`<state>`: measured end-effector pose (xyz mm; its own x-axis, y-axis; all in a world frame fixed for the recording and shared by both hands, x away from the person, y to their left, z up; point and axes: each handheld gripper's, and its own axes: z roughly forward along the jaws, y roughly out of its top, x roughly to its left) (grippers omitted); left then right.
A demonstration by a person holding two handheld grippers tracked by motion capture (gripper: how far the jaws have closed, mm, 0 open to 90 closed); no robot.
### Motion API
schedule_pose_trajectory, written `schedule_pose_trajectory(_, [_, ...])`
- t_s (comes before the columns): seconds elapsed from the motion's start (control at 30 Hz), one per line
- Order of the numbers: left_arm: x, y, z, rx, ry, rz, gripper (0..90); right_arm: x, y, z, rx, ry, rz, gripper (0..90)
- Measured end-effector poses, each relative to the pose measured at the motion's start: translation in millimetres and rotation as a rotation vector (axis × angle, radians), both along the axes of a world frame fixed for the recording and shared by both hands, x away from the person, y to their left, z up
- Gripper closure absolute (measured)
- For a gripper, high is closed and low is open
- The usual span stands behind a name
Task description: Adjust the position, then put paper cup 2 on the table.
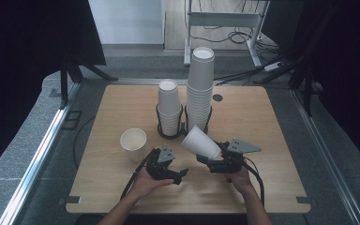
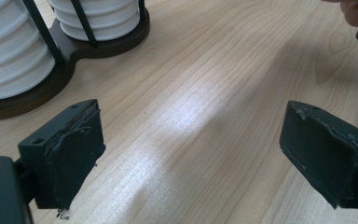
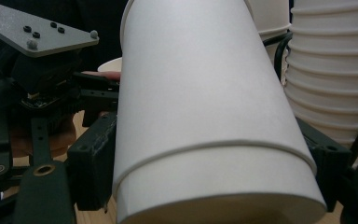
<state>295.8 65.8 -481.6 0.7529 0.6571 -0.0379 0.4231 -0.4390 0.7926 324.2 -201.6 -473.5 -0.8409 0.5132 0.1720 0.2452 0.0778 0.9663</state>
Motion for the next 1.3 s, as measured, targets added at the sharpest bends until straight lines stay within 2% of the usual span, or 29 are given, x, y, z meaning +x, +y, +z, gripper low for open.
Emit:
schedule_pose_trajectory(0.2, [1.4, 2.1, -3.3, -0.03, 0.023, 0.013, 6.4, -0.3, -3.1, -5.2, 0.057, 0.032, 0.0, 21.9])
schedule_pose_trajectory(0.27, [1.8, 3.5, -4.2, -0.048, 0.027, 0.034, 6.8, -1.0, -2.2, -5.5, 0.063, 0.031, 0.004, 21.8])
schedule_pose_trajectory(0.47, [1.9, 6.8, -2.3, -0.091, 0.03, 0.045, 7.0, -3.2, 0.5, -6.4, 0.096, 0.03, 0.004, 21.8])
schedule_pose_trajectory(0.57, [3.1, 9.1, -1.5, -0.119, 0.045, 0.049, 7.1, -4.2, 1.7, -6.4, 0.099, 0.025, 0.007, 21.8])
schedule_pose_trajectory(1.03, [3.2, 13.2, 1.6, -0.168, 0.057, 0.059, 7.1, -6.4, 1.1, -4.9, 0.094, 0.007, -0.014, 21.8])
schedule_pose_trajectory(1.3, [4.9, 16.1, 8.8, -0.23, 0.057, 0.074, 7.1, -10.0, -0.1, -0.9, 0.116, -0.012, -0.039, 21.8])
